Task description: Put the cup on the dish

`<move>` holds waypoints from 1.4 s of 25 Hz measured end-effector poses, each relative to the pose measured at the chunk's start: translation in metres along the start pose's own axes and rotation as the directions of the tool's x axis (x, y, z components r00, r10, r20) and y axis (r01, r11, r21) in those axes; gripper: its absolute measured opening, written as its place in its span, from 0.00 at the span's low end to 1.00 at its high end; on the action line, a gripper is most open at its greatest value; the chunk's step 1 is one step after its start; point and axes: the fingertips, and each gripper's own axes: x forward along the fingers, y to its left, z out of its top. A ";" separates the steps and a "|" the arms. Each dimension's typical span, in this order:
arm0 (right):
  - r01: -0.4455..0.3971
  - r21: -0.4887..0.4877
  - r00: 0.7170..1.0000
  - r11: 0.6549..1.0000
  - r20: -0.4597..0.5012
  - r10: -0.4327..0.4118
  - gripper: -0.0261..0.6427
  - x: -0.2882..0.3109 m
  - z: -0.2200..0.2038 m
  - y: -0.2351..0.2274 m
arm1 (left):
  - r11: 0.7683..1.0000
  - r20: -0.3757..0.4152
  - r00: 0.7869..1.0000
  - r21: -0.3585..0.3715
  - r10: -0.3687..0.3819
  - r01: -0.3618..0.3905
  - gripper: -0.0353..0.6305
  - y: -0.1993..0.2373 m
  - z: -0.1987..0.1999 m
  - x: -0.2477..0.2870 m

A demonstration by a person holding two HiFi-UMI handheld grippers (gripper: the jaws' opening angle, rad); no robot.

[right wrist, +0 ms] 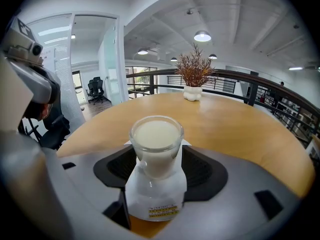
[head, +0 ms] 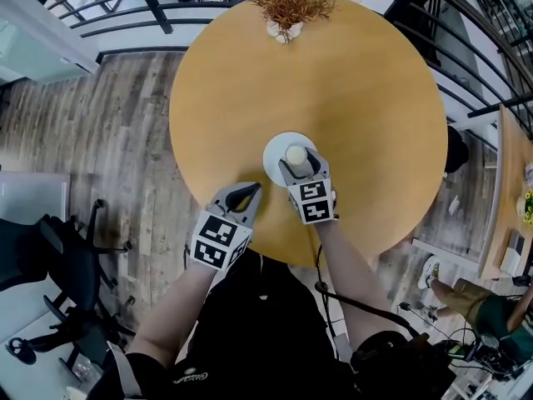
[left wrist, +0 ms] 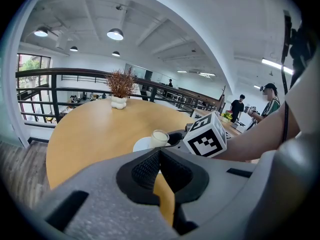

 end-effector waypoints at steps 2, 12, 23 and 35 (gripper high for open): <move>-0.005 0.000 1.000 1.000 -0.005 0.005 0.44 -0.001 -0.002 0.001 | 1.000 -0.001 1.000 0.000 0.000 0.000 0.04 0.000 0.000 0.000; -0.017 -0.016 1.000 1.000 -0.002 0.017 0.44 0.000 -0.002 0.002 | 1.000 -0.011 1.000 0.002 -0.001 0.001 0.04 0.001 -0.003 0.001; -0.017 -0.032 0.999 0.999 -0.033 0.016 0.44 -0.003 -0.007 0.008 | 1.000 -0.014 1.000 0.015 -0.002 0.003 0.04 0.002 -0.004 -0.002; -0.018 -0.021 0.998 1.000 -0.064 0.017 0.44 -0.019 -0.026 0.010 | 1.000 -0.015 1.000 0.009 -0.011 0.012 0.04 -0.004 -0.004 0.000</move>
